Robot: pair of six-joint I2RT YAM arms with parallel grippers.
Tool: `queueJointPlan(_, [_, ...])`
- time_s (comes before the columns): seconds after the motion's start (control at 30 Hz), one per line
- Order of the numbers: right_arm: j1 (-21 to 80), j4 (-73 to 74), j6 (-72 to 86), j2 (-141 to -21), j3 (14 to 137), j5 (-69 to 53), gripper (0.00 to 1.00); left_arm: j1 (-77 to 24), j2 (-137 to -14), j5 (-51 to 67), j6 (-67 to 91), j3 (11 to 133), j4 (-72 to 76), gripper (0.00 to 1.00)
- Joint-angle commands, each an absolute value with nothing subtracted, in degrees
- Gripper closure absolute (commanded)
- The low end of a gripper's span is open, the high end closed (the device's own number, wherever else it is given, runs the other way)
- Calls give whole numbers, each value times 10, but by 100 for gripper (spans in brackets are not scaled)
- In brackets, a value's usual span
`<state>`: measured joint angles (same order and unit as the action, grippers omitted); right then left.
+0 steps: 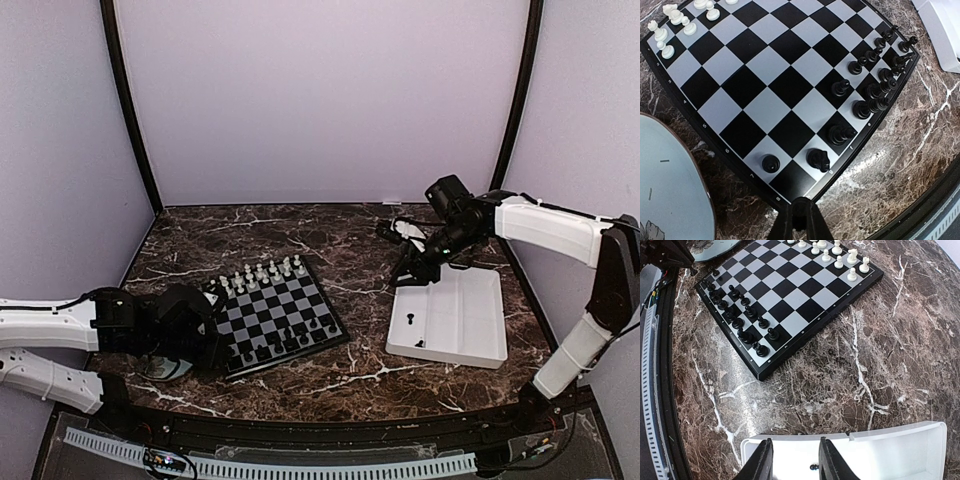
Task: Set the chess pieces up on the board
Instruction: Place the rook at h8.
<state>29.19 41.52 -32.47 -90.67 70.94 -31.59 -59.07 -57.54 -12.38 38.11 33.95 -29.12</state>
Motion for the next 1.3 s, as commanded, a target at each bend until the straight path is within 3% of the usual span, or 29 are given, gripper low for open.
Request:
queueJointPlan(0.0, [289, 403, -321, -894, 710, -313, 67, -595, -604, -119, 375, 346, -275, 95])
queueJointPlan(1.27, [288, 405, -322, -894, 707, -314, 66, -597, -677, -138, 366, 353, -248, 93])
